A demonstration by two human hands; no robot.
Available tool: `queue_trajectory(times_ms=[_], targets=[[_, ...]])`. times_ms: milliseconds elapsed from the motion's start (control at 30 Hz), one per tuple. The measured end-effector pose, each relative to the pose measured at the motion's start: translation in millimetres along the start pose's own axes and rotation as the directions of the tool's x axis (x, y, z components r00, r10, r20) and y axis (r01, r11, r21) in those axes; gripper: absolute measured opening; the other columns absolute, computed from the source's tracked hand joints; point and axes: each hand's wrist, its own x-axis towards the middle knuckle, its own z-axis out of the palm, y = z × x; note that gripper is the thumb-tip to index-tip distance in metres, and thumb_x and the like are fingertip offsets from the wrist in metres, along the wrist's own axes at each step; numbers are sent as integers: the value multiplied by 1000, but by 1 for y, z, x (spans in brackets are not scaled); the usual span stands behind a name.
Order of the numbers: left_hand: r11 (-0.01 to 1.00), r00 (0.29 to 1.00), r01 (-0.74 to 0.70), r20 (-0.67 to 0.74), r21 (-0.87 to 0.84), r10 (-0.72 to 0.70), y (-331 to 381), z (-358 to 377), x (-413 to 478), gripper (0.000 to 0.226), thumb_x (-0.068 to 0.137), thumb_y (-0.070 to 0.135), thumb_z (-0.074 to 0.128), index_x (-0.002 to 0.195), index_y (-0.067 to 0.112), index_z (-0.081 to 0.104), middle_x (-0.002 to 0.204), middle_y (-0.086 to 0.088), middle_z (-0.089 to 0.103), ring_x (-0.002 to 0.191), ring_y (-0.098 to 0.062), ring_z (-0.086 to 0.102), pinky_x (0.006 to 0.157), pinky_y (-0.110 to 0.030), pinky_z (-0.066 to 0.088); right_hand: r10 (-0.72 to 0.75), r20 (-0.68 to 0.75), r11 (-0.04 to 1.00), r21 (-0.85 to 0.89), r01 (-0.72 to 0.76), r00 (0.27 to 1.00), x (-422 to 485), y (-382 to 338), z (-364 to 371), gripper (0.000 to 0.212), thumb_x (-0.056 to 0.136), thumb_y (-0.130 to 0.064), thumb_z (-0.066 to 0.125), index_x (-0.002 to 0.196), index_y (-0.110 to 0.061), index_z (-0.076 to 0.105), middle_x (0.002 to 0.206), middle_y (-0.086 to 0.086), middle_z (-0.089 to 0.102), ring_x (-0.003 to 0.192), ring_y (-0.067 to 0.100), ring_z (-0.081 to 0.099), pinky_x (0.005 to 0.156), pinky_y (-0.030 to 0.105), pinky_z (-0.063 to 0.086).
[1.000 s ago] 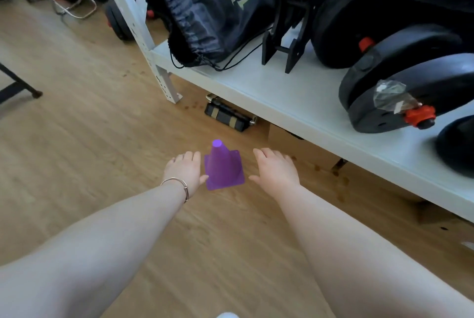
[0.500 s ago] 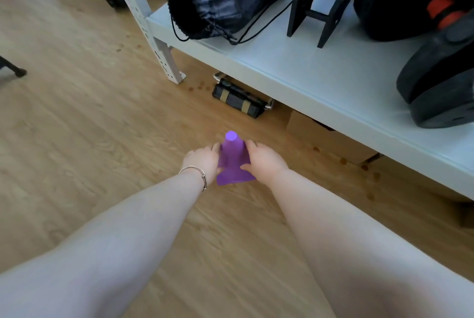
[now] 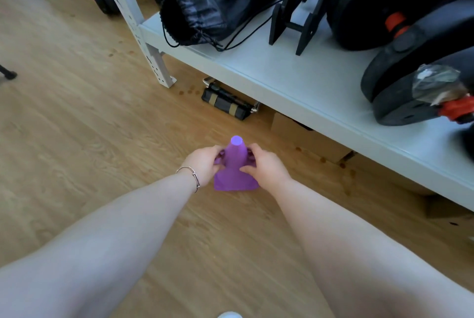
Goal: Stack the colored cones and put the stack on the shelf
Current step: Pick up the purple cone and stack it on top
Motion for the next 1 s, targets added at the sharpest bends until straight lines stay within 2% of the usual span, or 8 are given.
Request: queue_trajectory(times_ms=[200,467,600,700,933,1000], targets=[[992,998,-60,-39,-109,57,41,2,-25,45,81,20,68,124,24,56,115,1,69,106,-16,65,95,-31,51,11,-63,997,73,-6,998,-47,20,-25,52,84,-30,71,131,-25,48,121,-2,65,111,18,62,92,36,52],[976,985,-164,-66,-140,157,110,9,-71,44,82,19,68,124,22,57,115,0,69,107,-16,64,97,-34,51,27,-164,994,106,-9,986,-129,48,-64,50,81,-32,73,126,-25,52,117,-4,67,107,16,63,88,32,51],[961,972,-229,-89,-152,217,152,7,-93,46,82,17,68,125,22,56,115,-1,69,108,-17,64,98,-34,50,47,-233,993,120,-19,971,-172,58,-92,52,78,-38,75,124,-27,52,117,-3,67,107,19,62,91,40,53],[947,960,-278,-75,-160,269,184,3,-107,47,82,15,69,126,21,56,114,-3,70,107,-17,65,98,-33,50,80,-269,988,152,-39,960,-204,68,-113,52,77,-37,76,122,-27,54,114,-2,67,105,18,62,89,41,54],[905,913,-407,-31,-124,406,278,-7,-130,46,80,16,70,124,23,58,112,-4,70,101,-18,67,95,-32,50,148,-381,981,174,-87,913,-282,89,-177,47,77,-32,77,119,-24,57,105,-7,64,91,14,62,81,28,47],[888,896,-443,-26,-123,443,303,-10,-135,46,80,17,70,123,25,59,111,-3,70,100,-17,66,94,-30,50,162,-401,979,179,-97,902,-301,95,-193,46,77,-32,77,119,-26,57,109,-6,65,89,12,62,81,29,48]])
